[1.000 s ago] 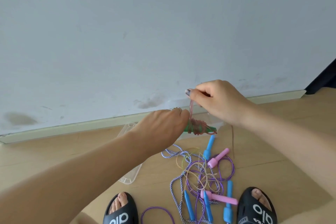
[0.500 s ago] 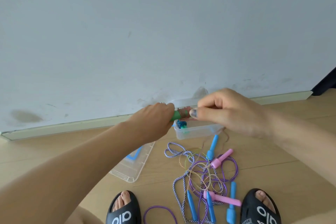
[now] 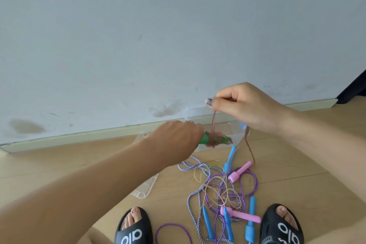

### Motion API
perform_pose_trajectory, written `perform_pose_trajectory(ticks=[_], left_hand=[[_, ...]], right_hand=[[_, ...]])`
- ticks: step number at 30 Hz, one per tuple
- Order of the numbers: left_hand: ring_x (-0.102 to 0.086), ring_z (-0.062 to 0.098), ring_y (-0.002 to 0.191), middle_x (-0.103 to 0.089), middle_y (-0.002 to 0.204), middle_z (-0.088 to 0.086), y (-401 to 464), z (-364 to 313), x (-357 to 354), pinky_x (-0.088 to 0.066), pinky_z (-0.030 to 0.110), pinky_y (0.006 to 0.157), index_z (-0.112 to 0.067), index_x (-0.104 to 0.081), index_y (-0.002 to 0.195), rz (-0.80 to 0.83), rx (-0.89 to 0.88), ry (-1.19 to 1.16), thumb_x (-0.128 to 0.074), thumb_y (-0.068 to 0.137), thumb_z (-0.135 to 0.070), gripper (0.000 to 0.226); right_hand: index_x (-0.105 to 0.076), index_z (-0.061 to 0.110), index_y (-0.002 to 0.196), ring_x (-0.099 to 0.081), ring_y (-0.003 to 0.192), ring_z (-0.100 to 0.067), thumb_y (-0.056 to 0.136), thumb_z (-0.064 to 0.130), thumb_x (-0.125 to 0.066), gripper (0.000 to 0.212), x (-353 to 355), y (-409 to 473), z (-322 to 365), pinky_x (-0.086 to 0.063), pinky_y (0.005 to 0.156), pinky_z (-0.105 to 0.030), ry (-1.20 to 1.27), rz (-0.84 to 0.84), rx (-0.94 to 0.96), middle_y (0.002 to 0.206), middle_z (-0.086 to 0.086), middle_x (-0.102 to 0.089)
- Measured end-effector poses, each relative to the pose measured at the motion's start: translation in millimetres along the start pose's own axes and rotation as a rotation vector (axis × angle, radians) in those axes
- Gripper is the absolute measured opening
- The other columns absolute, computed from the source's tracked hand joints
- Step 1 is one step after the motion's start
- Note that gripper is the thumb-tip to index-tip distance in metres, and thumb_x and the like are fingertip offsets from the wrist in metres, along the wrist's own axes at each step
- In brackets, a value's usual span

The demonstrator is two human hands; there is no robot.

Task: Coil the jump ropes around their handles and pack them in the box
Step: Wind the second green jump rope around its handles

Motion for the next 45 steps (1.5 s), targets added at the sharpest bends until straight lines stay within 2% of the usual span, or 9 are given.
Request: perform_pose_trajectory(ticks=[4, 10, 13, 17, 22, 27, 36, 40, 45], left_hand=[[-0.044, 0.026, 0.069, -0.034, 0.08, -0.002, -5.3, -6.3, 4.4, -0.033, 0.034, 0.061, -0.021, -0.03, 0.093, 0.011, -0.016, 0.025, -0.04, 0.102, -0.02, 0.013], [-0.054, 0.027, 0.074, -0.059, 0.097, 0.004, -4.7, 8.1, -1.0, -0.033, 0.034, 0.061, -0.014, -0.048, 0.114, 0.025, 0.012, 0.028, -0.04, 0.102, -0.021, 0.017], [-0.057, 0.03, 0.064, -0.056, 0.083, 0.003, -5.9, -2.2, 8.9, -0.031, 0.034, 0.054, -0.014, -0.05, 0.102, -0.125, -0.062, 0.018, -0.051, 0.096, -0.021, 0.009], [-0.037, 0.027, 0.052, -0.041, 0.071, 0.0, -10.0, -6.8, 24.8, -0.028, 0.033, 0.049, -0.016, -0.045, 0.09, -0.258, -0.098, -0.034, -0.055, 0.093, -0.019, 0.012], [-0.048, 0.029, 0.069, -0.037, 0.082, -0.003, -12.3, 5.0, 19.0, -0.034, 0.036, 0.06, -0.021, -0.031, 0.093, -0.178, -0.021, -0.081, -0.042, 0.1, -0.027, 0.014], [-0.046, 0.027, 0.072, -0.052, 0.09, 0.005, -1.8, 41.5, -4.0, -0.035, 0.034, 0.063, -0.018, -0.04, 0.094, -0.021, 0.193, -0.086, -0.041, 0.1, -0.02, 0.006], [-0.06, 0.029, 0.084, -0.055, 0.095, 0.003, -1.3, 17.0, -0.5, -0.033, 0.032, 0.063, -0.017, -0.046, 0.105, 0.066, 0.124, 0.012, -0.042, 0.099, -0.016, 0.007], [-0.044, 0.026, 0.066, -0.03, 0.071, -0.003, -1.8, -12.9, 7.4, -0.029, 0.032, 0.056, -0.021, -0.031, 0.091, 0.017, 0.029, 0.042, -0.043, 0.097, -0.01, 0.017], [-0.023, 0.023, 0.042, -0.045, 0.056, -0.002, -15.6, -14.4, 28.7, -0.017, 0.026, 0.042, -0.018, -0.043, 0.075, -0.242, -0.117, 0.017, -0.08, 0.066, -0.012, 0.038]], right_hand=[[-0.028, 0.01, 0.061, -0.019, 0.058, -0.016, 0.097, 0.035, -0.058, 0.053, -2.1, 10.0, -2.5, -0.017, 0.056, -0.031, 0.045, 0.022, -0.042, 0.064, -0.004, -0.02], [-0.027, 0.009, 0.062, -0.018, 0.056, -0.015, 0.097, 0.033, -0.059, 0.053, -11.3, 3.9, 19.4, -0.016, 0.051, -0.026, 0.048, 0.065, 0.045, 0.064, -0.005, -0.018], [-0.03, 0.006, 0.062, -0.018, 0.056, -0.014, 0.096, 0.033, -0.059, 0.052, -1.5, 15.8, -3.0, -0.016, 0.054, -0.03, 0.03, -0.026, -0.05, 0.066, -0.007, -0.02], [-0.034, 0.003, 0.063, -0.02, 0.054, -0.016, 0.095, 0.037, -0.058, 0.053, -10.9, 25.4, -32.3, -0.019, 0.053, -0.03, 0.051, 0.07, -0.171, 0.063, -0.007, -0.023], [-0.035, 0.016, 0.057, -0.02, 0.05, -0.014, 0.095, 0.035, -0.059, 0.049, -10.3, 27.3, -34.3, -0.019, 0.048, -0.027, 0.216, 0.065, -0.21, 0.055, 0.002, -0.025], [-0.03, 0.017, 0.056, -0.018, 0.055, -0.018, 0.094, 0.034, -0.061, 0.052, -1.5, 7.5, -5.5, -0.017, 0.05, -0.028, 0.219, 0.126, -0.049, 0.058, -0.001, -0.021], [-0.028, 0.011, 0.061, -0.019, 0.059, -0.016, 0.095, 0.034, -0.062, 0.053, 7.3, 5.0, -8.1, -0.015, 0.053, -0.03, 0.04, 0.029, -0.02, 0.064, -0.003, -0.019], [-0.029, 0.008, 0.062, -0.019, 0.059, -0.016, 0.095, 0.035, -0.061, 0.053, -1.2, 14.5, -6.5, -0.015, 0.054, -0.03, 0.016, -0.007, -0.018, 0.065, -0.006, -0.02], [-0.039, 0.009, 0.06, -0.021, 0.055, -0.017, 0.094, 0.038, -0.061, 0.049, -10.1, 24.4, -37.0, -0.018, 0.054, -0.031, 0.073, 0.077, -0.176, 0.062, -0.007, -0.024]])
Point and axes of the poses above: each hand's wrist, its own y-axis towards the middle knuckle, its own x-axis out of the back of the hand, z = x × y, the point moved 5 cm from there along y, towards the middle knuckle
